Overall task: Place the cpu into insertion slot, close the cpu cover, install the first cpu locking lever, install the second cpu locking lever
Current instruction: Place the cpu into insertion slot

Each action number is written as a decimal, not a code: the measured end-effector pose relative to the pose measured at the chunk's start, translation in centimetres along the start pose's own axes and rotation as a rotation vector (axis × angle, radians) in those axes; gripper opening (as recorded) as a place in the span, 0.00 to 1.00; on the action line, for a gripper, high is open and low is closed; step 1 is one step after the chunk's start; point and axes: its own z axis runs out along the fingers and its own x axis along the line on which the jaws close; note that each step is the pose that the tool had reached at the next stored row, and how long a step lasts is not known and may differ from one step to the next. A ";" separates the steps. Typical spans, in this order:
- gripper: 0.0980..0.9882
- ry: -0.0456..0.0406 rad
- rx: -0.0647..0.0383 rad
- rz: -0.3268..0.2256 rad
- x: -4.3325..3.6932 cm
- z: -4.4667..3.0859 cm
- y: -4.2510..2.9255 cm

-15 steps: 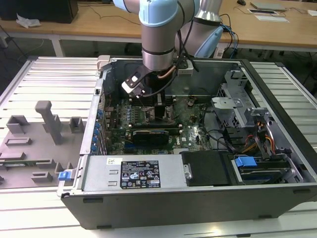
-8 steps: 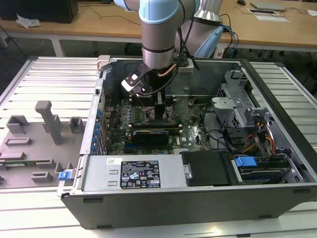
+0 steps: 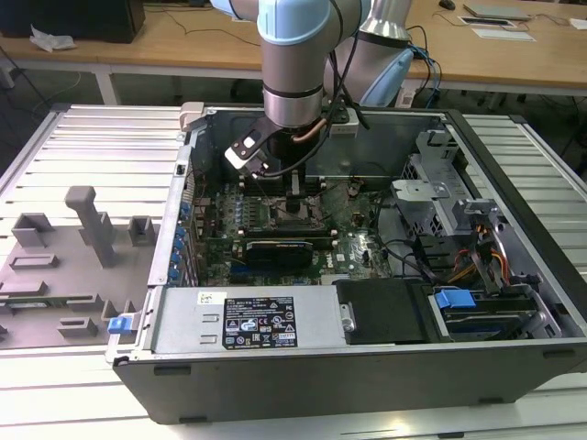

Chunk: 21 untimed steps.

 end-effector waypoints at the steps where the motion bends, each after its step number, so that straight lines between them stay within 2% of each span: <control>1: 0.01 0.0006 0.000 0.000 0.00 0.00 0.00; 6: 0.01 0.0055 0.000 0.000 0.00 0.08 -0.01; 17: 0.01 0.0053 0.000 0.000 -0.01 0.61 0.13; 21: 0.01 0.0070 -0.001 0.001 0.01 0.47 0.16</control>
